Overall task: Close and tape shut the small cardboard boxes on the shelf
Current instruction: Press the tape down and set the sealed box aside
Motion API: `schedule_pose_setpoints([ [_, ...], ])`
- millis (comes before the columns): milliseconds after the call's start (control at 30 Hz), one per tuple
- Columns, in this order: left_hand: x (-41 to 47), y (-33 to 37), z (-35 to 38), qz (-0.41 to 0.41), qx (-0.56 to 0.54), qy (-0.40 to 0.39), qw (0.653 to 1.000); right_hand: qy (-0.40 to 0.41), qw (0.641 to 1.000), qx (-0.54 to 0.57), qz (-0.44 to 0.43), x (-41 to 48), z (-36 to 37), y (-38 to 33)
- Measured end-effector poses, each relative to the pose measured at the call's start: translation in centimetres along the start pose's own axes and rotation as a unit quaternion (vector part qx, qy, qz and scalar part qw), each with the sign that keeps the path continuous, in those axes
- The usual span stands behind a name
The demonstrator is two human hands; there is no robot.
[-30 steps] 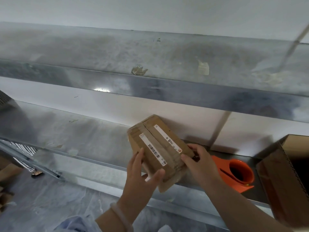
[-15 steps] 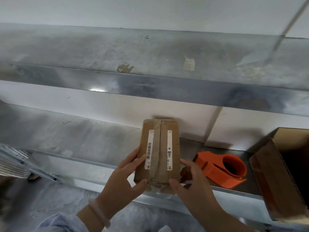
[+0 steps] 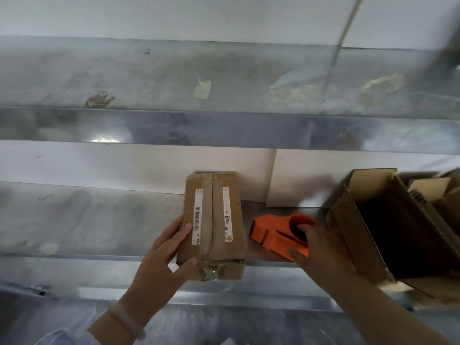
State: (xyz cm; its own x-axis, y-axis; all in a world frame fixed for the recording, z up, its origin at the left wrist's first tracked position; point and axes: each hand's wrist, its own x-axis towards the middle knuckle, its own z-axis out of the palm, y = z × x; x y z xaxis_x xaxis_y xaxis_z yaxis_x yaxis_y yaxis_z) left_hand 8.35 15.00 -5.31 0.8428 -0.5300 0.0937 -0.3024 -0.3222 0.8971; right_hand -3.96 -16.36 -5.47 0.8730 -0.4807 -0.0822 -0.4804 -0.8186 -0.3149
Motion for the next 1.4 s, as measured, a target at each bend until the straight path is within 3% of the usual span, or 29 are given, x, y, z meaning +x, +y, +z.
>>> schedule_pose_setpoints([
  [133,-0.2,0.1,0.3,-0.016,-0.007,0.012,1.000,-0.051,0.991,-0.107,-0.054,1.3,0.8,0.0],
  [300,-0.2,0.1,0.4,-0.019,-0.006,0.015,1.000,-0.120,0.980,-0.150,-0.058,3.1,1.5,0.5],
  [433,-0.4,0.4,0.7,-0.023,-0.011,0.015,1.000,-0.114,0.979,-0.152,-0.077,2.9,1.9,0.9],
  [600,-0.3,0.5,0.5,-0.018,-0.009,0.005,1.000,-0.024,0.989,-0.101,-0.109,0.6,1.4,0.9],
  [700,-0.1,0.6,-0.1,-0.009,0.016,0.003,1.000,0.075,0.985,-0.069,-0.141,-1.2,0.0,0.5],
  [833,-0.2,0.8,-0.8,-0.007,0.134,0.008,0.991,0.238,0.940,-0.032,-0.241,-2.8,-2.0,-0.2],
  [933,0.3,2.4,-1.3,0.074,0.190,0.047,0.978,0.287,0.909,-0.035,-0.299,-3.4,-3.2,-1.4],
  [1033,2.0,6.2,-1.8,0.157,0.164,0.051,0.973,0.297,0.887,-0.033,-0.353,-3.8,-3.9,-2.5],
  [1133,3.7,10.7,-1.9,0.064,0.014,-0.088,0.994,0.288,0.873,-0.016,-0.393,-4.2,-4.1,-3.6],
  [1233,4.6,13.1,-1.9,-0.046,-0.059,-0.213,0.974,0.283,0.870,-0.005,-0.403,-4.4,-4.2,-4.2],
  [1400,4.5,13.6,-1.8,-0.074,-0.084,-0.150,0.982,0.266,0.880,-0.005,-0.395,-4.5,-4.0,-4.1],
])
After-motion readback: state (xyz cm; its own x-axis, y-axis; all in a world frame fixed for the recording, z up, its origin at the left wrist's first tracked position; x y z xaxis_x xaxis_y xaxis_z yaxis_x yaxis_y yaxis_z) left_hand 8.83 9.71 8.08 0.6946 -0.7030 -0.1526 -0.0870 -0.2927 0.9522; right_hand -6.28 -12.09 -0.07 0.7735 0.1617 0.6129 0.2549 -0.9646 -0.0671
